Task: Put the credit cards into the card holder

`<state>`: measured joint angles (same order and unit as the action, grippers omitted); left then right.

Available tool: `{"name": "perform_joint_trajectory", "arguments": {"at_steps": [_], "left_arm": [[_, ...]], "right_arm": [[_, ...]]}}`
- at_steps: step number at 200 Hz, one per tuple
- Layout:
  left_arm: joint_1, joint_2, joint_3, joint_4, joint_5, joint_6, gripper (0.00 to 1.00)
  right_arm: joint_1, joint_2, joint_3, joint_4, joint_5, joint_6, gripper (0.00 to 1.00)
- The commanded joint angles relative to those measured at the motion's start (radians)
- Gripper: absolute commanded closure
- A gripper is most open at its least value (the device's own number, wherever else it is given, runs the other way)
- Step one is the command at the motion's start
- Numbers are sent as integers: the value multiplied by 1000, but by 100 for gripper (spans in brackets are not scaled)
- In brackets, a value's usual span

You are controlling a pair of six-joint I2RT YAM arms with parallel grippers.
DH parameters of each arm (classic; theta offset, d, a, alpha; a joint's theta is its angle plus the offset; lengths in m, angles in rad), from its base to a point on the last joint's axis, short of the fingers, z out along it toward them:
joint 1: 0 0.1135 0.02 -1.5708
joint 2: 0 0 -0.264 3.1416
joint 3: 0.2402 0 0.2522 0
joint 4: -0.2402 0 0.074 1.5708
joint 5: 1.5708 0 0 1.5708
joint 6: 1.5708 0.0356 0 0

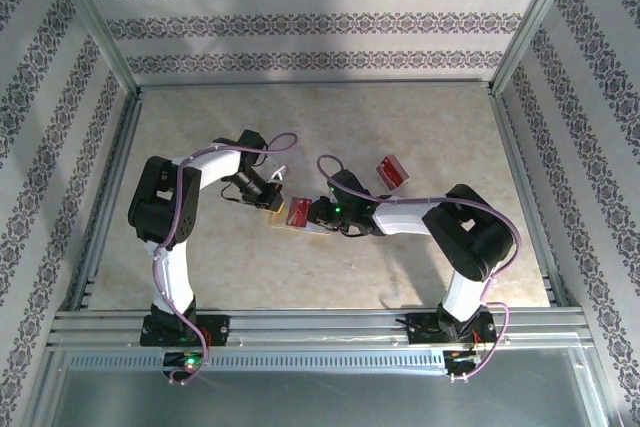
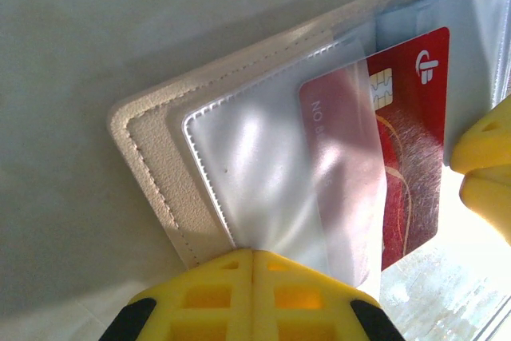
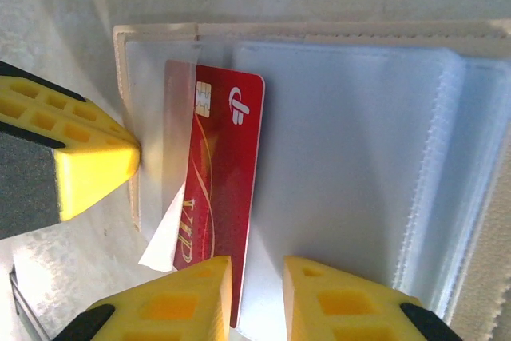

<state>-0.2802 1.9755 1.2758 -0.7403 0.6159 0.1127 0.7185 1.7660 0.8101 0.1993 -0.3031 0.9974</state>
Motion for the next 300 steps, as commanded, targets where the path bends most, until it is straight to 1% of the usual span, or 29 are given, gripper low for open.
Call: {"name": "perform_joint_trajectory", "arguments": {"at_steps": [1,34,66,124,146,185,249,300], "left_arm": [[-2,-26,-11,-18,-14,7,100],[-3,-28,-12,-18,-14,6,100],[-2,-30,-9,-21,-15,4,100],[-3,-33,-11,-18,-10,1,100],[-4,-35,-17,-13,-14,6,100],[-3,-42,-23,-8,-13,4,100],[-2,-23,-7,-20,-12,6,100],[-3,-26,-14,-14,-13,7,100]], "right_arm": [[9,5,41,-63,21,-35,78],[12,33,69,-63,15,-40,87],[16,58,104,-74,0,-41,90],[26,59,127,-99,4,-48,88],[23,55,129,-127,9,-62,85],[8,-34,84,-185,71,-80,82],[17,41,115,-167,46,-75,81],[14,35,114,-184,60,-76,78]]}}
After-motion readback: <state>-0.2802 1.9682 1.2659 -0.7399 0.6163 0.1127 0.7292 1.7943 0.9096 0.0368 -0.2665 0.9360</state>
